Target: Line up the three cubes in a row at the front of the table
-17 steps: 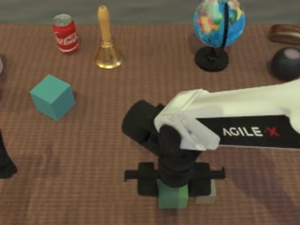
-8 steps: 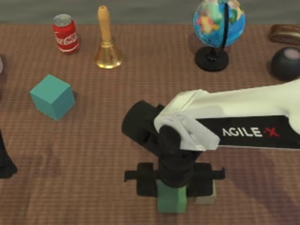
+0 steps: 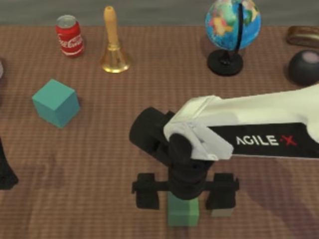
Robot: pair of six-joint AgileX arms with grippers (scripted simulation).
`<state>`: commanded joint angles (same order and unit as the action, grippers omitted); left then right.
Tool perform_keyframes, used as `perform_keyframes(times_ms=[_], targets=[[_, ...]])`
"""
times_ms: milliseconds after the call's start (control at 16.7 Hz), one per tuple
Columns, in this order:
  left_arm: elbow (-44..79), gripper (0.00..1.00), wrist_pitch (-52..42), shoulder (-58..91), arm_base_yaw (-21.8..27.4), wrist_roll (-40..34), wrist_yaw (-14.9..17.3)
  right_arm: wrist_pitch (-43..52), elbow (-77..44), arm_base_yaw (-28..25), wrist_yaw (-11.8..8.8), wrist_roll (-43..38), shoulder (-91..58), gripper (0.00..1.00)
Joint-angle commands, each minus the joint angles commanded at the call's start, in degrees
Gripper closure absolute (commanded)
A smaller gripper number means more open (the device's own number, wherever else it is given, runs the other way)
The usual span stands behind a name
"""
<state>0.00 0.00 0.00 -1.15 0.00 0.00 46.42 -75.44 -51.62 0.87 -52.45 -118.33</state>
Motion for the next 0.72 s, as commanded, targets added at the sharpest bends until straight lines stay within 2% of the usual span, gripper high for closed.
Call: perform_keyframes(times_ms=[300, 720], targets=[[0.0, 0.0, 0.0, 0.0, 0.0, 0.0, 0.0, 1.0, -0.8, -0.1, 0.0, 0.0, 0.4, 0.0], [0.0, 0.0, 0.0, 0.0, 0.0, 0.0, 0.0, 13.8, -8.1, -0.6, 0.0, 0.0, 5.6, 0.0]])
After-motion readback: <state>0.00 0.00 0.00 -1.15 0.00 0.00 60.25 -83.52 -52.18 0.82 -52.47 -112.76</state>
